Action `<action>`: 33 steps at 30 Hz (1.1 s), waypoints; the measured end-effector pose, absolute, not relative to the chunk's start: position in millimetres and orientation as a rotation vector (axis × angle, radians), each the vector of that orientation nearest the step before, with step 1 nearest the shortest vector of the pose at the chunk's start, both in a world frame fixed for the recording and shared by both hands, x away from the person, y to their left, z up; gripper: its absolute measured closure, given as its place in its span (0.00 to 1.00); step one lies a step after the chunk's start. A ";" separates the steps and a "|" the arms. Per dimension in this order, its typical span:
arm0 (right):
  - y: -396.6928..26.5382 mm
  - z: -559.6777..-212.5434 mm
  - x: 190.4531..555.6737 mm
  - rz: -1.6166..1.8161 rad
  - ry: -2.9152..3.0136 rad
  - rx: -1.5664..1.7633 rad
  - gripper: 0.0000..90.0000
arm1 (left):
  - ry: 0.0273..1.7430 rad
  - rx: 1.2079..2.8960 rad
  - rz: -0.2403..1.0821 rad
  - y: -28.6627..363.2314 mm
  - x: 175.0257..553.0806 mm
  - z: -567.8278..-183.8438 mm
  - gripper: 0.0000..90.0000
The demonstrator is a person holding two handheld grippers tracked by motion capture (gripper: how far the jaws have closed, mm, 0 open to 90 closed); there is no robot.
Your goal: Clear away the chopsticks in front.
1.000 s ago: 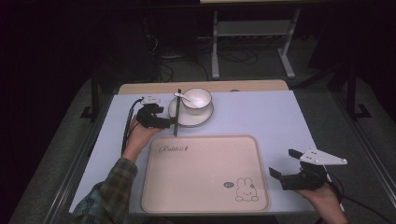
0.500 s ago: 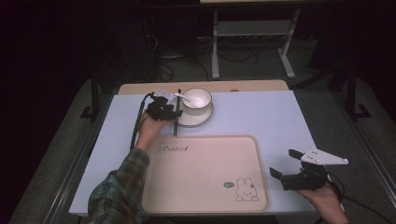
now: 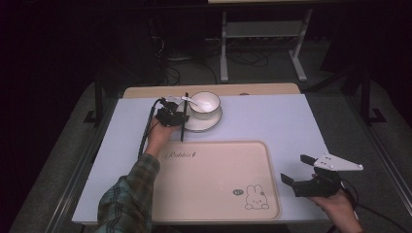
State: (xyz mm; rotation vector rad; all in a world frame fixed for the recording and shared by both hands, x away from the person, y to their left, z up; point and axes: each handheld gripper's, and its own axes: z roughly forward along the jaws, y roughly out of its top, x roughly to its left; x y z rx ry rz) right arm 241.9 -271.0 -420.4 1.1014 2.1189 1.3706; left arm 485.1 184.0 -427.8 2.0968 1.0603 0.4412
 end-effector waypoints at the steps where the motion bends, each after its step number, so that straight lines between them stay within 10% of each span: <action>1: -270.9 -420.1 241.7 1.372 2.119 1.101 0.00 | 1.062 2.095 0.446 183.6 485.5 -428.0 0.71; 33: -275.3 -421.8 242.1 1.379 2.111 1.123 0.00 | 1.130 2.121 0.512 180.0 505.7 -428.8 0.88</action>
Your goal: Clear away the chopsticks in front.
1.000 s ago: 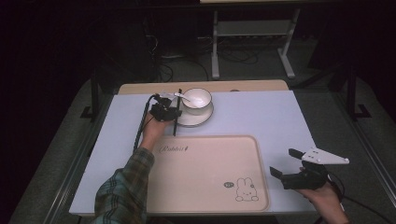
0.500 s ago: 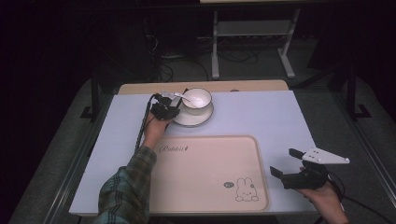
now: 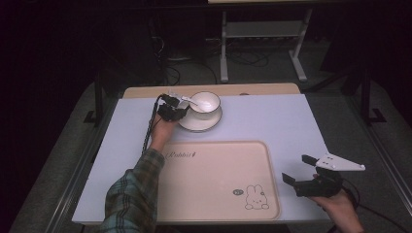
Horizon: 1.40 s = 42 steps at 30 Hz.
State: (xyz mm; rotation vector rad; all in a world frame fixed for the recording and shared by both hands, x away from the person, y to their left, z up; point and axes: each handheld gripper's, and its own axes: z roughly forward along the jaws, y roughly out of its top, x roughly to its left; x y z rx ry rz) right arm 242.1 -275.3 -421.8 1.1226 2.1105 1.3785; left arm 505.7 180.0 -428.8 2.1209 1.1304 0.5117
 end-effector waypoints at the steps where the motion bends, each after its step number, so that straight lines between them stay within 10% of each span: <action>1: -275.2 -421.8 242.1 1.378 2.111 1.123 0.00 | 1.130 2.122 0.509 180.2 505.9 -428.7 0.88; 13: -275.2 -422.5 242.0 1.378 2.114 1.120 0.00 | 1.106 2.087 0.472 199.7 491.8 -406.0 0.74; 42: -272.2 -421.9 241.7 1.388 2.117 1.126 0.00 | 1.121 2.057 0.354 227.6 469.2 -414.9 0.91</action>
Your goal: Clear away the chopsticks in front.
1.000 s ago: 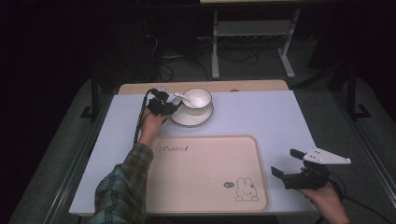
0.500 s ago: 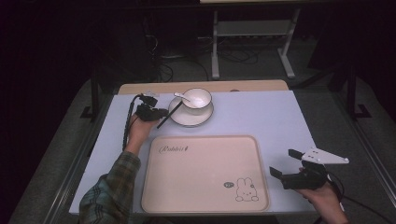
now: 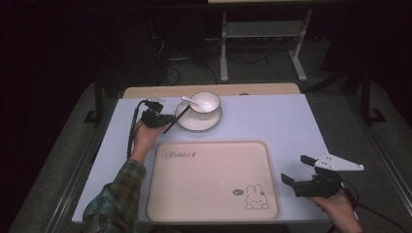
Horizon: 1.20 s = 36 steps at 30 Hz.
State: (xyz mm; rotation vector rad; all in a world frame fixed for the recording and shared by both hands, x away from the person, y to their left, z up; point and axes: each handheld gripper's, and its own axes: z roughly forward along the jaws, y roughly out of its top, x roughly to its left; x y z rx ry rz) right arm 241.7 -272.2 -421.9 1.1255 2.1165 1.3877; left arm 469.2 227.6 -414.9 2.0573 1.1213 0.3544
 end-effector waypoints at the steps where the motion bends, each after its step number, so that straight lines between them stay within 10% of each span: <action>1: -272.2 -421.9 241.7 1.388 2.117 1.126 0.00 | 1.122 2.061 0.356 227.0 469.3 -415.2 0.91; 36: -273.7 -422.2 241.0 1.389 2.112 1.133 0.00 | 1.175 2.032 0.349 249.0 452.4 -420.9 0.95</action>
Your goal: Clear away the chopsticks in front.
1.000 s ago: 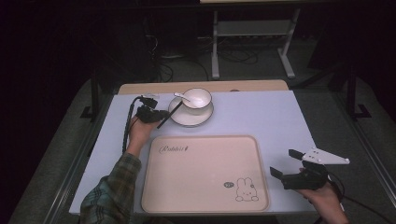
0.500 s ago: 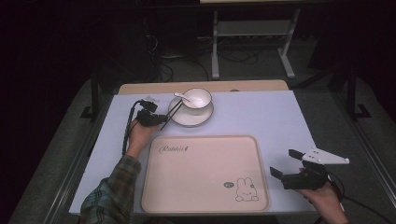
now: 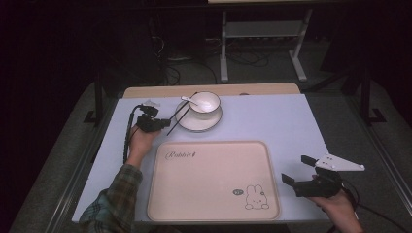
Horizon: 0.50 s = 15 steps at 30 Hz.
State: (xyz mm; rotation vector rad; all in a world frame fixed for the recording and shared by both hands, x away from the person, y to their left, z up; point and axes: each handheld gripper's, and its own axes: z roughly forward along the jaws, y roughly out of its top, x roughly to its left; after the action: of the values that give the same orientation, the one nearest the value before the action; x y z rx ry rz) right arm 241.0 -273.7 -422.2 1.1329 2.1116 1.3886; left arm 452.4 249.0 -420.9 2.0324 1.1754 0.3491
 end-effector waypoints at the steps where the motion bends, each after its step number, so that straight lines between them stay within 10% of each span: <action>1: -273.9 -422.3 241.0 1.387 2.112 1.133 0.00 | 1.178 2.030 0.348 252.0 449.7 -420.4 0.95; 15: -274.4 -422.7 239.1 1.377 2.111 1.131 0.00 | 1.162 2.012 0.363 291.9 395.9 -407.8 0.95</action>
State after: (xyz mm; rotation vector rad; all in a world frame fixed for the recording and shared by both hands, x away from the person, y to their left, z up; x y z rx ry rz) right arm 239.1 -274.4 -422.7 1.1307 2.1113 1.3770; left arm 395.9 291.9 -407.8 2.0120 1.1616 0.3627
